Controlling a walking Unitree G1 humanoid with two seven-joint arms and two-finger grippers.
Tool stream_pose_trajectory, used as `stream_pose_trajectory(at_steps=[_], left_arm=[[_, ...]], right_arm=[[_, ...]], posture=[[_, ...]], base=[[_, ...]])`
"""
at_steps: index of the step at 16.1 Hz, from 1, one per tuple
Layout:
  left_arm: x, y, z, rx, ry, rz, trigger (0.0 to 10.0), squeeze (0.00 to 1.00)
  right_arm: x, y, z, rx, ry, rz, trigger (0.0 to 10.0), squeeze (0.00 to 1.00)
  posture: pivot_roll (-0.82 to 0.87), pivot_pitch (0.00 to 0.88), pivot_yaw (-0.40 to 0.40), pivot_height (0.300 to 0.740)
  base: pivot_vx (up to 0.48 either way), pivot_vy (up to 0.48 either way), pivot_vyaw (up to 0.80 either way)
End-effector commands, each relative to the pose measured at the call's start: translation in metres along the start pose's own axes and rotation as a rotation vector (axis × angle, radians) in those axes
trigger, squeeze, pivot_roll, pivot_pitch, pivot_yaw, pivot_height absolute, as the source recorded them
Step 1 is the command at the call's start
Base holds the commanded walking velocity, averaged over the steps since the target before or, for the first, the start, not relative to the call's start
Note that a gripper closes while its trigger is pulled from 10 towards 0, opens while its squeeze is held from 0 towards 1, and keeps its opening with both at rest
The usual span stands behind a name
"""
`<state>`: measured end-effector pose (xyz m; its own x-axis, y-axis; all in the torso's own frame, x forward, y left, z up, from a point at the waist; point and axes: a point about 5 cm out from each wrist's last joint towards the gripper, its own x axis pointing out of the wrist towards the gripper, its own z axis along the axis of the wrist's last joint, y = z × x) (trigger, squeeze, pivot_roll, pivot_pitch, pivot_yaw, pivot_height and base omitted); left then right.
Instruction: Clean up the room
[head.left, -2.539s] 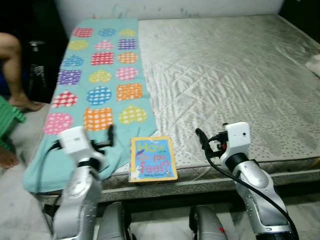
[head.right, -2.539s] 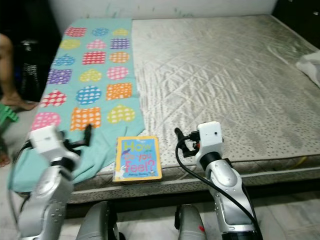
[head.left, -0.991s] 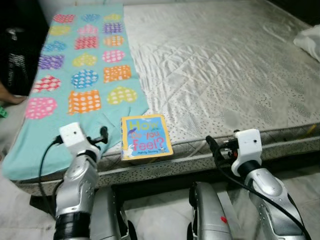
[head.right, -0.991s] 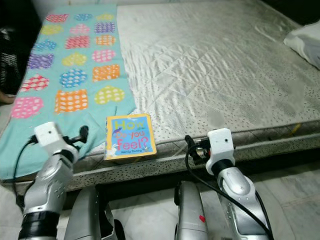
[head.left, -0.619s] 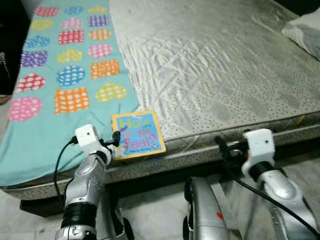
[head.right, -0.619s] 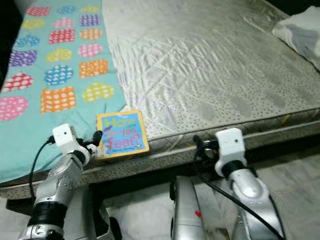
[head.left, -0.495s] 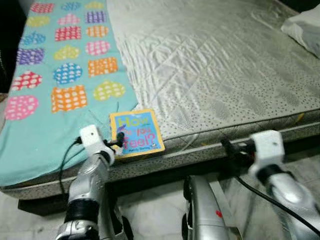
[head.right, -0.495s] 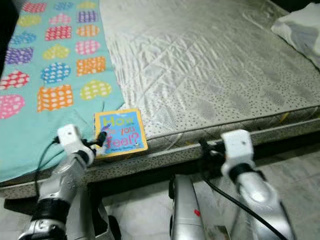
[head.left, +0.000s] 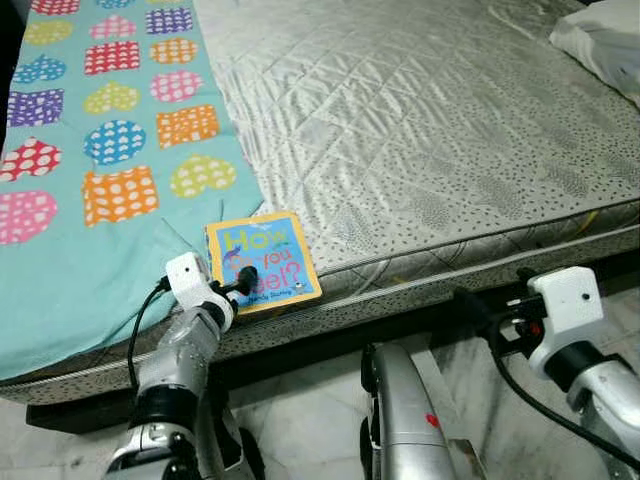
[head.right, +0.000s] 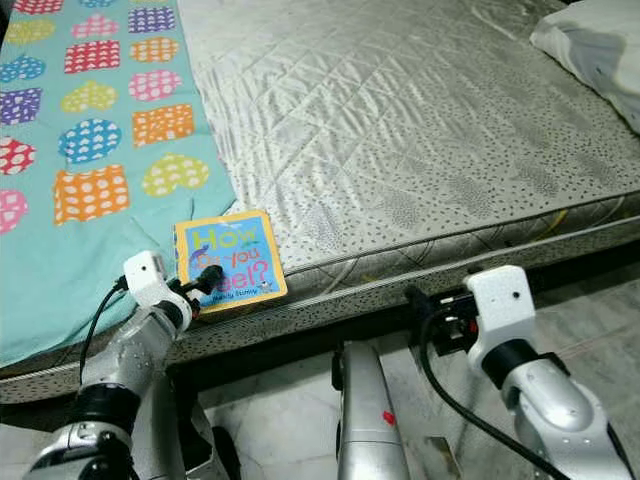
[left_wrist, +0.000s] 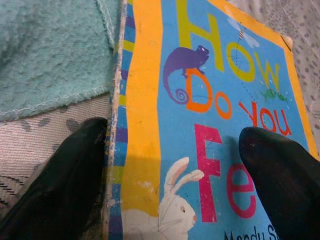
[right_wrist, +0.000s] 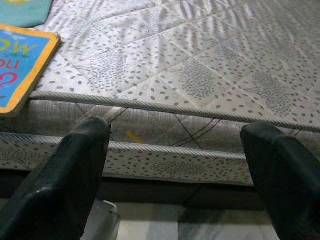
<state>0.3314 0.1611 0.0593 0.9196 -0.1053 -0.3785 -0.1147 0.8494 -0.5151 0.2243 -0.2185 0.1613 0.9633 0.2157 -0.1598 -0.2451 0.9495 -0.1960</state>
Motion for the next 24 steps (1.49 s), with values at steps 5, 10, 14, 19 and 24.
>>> stream_pose_trajectory(at_steps=[5,10,14,19,24], left_arm=[[-0.002,0.008,-0.019,-0.055,0.089,-0.008,10.0,0.0],[0.008,-0.013,-0.014,-0.121,0.139,-0.215,0.0,0.0],[0.011,-0.025,-0.01,-0.242,0.132,-0.315,0.0,0.0],[0.011,-0.03,-0.01,-0.325,0.132,-0.387,0.0,0.0],[0.012,-0.031,-0.005,-0.387,0.105,-0.405,0.0,0.0]], right_arm=[[0.004,0.002,0.005,-0.003,-0.015,0.004,10.0,0.0],[0.009,0.002,0.013,-0.015,-0.035,0.001,10.0,0.0],[0.011,0.001,0.016,-0.033,-0.048,-0.001,10.0,0.0],[0.014,0.002,0.017,-0.045,-0.053,-0.001,10.0,0.0],[0.016,0.002,0.018,-0.046,-0.058,-0.001,10.0,0.0]], posture=[[-0.39,0.204,-0.005,0.526],[-0.4,0.19,-0.007,0.526],[-0.41,0.187,-0.005,0.526],[-0.41,0.184,-0.006,0.526],[-0.41,0.182,-0.006,0.526]], base=[[0.0,0.0,0.0],[0.0,0.0,0.0],[0.0,0.0,0.0],[0.0,0.0,0.0],[0.0,0.0,0.0]])
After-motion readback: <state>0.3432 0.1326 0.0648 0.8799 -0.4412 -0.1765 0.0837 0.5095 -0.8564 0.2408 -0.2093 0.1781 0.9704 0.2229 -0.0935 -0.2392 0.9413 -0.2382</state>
